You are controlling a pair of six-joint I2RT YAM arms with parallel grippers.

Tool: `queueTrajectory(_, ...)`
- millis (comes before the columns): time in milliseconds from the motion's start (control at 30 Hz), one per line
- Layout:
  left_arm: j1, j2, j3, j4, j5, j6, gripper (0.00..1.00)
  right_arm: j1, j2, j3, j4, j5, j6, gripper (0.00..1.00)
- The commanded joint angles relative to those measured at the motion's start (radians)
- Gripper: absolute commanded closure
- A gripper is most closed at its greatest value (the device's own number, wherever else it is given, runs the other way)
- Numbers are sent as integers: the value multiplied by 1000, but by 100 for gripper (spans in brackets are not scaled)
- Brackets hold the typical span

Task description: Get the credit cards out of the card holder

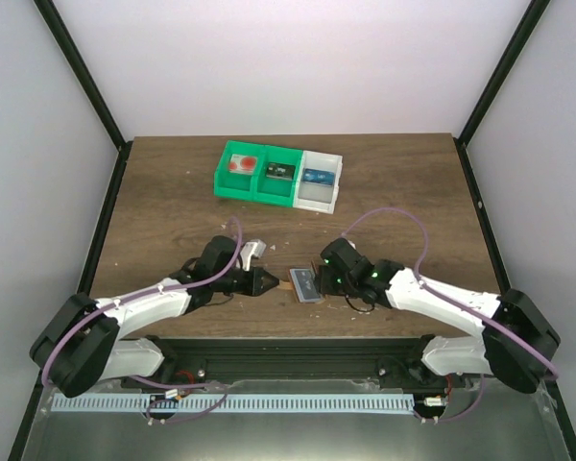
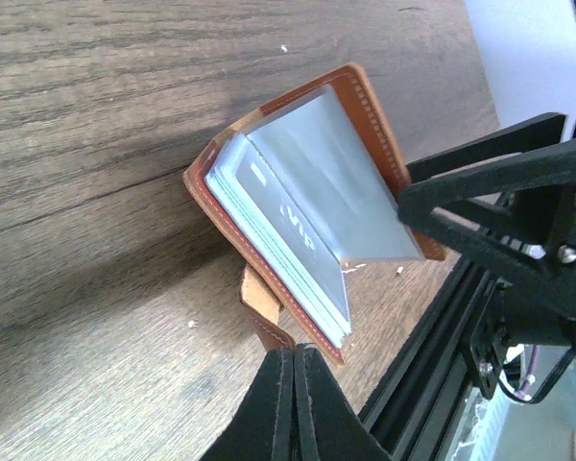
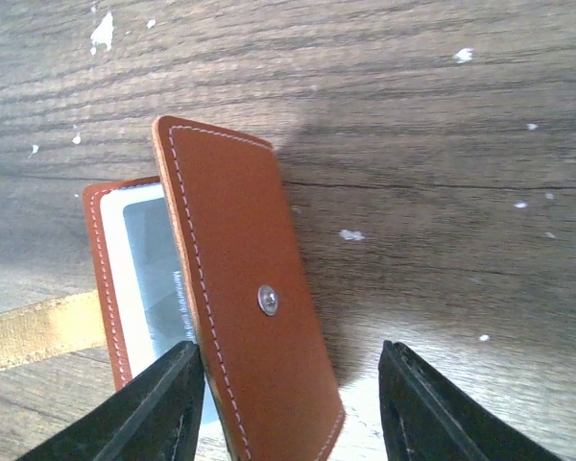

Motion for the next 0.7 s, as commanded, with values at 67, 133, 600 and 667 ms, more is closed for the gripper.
queueTrajectory(67, -1, -14, -13, -36, -37, 36, 100, 7, -44, 0, -83, 104, 46, 50)
queueTrajectory(133, -2, -13, -11, -47, -45, 45, 100, 7, -46, -4, -84, 110, 50, 53)
queueTrajectory(600, 11, -17, -11, -94, -108, 63, 100, 7, -18, -61, -49, 112, 82, 78)
queueTrajectory(667, 21, -24, -11, -117, -138, 70, 100, 6, -16, -81, -21, 87, 89, 81)
